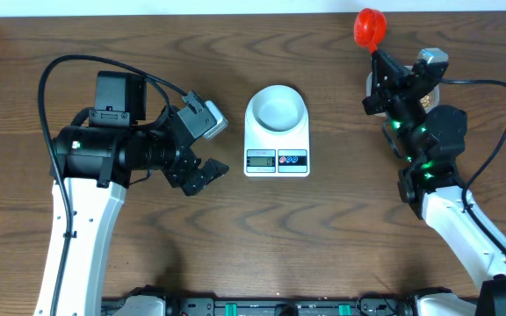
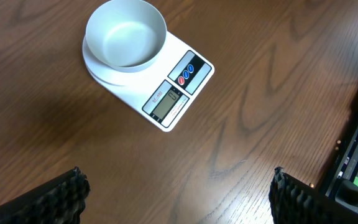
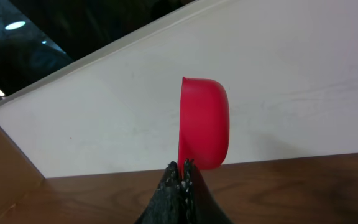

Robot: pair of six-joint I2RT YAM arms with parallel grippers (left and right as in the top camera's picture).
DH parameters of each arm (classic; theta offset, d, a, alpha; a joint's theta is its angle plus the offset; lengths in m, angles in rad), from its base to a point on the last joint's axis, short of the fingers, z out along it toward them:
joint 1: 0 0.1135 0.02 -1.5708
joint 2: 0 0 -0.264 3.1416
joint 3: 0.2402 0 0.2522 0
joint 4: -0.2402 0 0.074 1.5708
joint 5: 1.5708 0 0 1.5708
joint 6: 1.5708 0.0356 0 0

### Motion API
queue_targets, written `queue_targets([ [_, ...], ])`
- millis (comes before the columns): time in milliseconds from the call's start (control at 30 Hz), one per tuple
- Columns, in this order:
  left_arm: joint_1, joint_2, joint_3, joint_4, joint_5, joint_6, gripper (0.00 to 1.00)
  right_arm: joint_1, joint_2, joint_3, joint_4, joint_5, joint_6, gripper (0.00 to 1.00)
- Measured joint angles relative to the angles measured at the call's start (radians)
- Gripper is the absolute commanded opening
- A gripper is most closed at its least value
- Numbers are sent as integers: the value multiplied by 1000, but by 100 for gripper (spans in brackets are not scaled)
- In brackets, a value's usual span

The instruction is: Scoop item into bowl and weigh 50g on scale

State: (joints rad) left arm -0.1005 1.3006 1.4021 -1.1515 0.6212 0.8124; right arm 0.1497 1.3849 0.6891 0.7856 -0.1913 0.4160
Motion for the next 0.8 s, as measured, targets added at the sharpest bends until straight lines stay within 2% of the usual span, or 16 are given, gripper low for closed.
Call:
queue_targets([
  [800, 0, 0, 0, 3, -25, 0, 95, 0, 0, 0, 1, -4, 0, 1],
])
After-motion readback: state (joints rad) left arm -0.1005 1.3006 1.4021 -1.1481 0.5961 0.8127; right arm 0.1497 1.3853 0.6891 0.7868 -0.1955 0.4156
